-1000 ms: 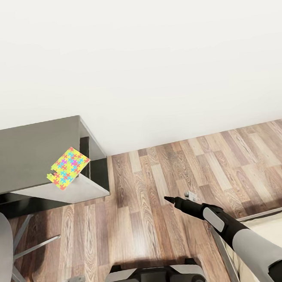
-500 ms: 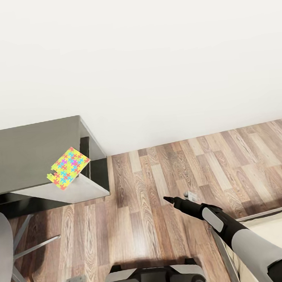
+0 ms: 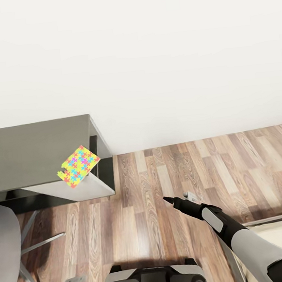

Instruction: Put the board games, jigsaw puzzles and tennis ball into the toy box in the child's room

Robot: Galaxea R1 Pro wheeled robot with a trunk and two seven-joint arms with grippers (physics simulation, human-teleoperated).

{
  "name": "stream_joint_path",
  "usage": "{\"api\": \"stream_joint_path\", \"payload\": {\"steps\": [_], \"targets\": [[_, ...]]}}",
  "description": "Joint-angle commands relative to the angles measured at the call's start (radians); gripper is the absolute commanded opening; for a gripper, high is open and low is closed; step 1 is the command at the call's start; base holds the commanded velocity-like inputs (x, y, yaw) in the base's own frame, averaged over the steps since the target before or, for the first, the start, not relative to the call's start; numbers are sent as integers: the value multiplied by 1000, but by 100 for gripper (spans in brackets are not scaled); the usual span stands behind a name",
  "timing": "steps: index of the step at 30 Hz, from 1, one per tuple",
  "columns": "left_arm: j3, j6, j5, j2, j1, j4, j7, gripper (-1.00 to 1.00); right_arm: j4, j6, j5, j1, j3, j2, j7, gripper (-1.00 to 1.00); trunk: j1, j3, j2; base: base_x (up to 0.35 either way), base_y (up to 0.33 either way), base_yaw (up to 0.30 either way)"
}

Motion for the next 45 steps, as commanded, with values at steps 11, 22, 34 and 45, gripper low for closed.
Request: {"api": "stream_joint_path", "payload": {"steps": [11,22,34,45], "targets": [[-9,-5,8,-1,-1,2,1,100,-1,-3,-8,0,5,-5,1,100,1,4,-1,31,-38,267],[-9,-6,8,-2,-1,2,-1,100,-1,-5,-9,10,0,-14,4,100,1,18,-1,1,-2,175],[-9,-7,7,-5,-1,1,-2,100,-1,-5,-11,9,-8,-18,11,100,1,37,-1,0,0,55],[-7,-4,7,-2,-1,-5,-4,100,5,-5,-11,8,-6,-19,11,100,1,55,-1,0,0,3]]}}
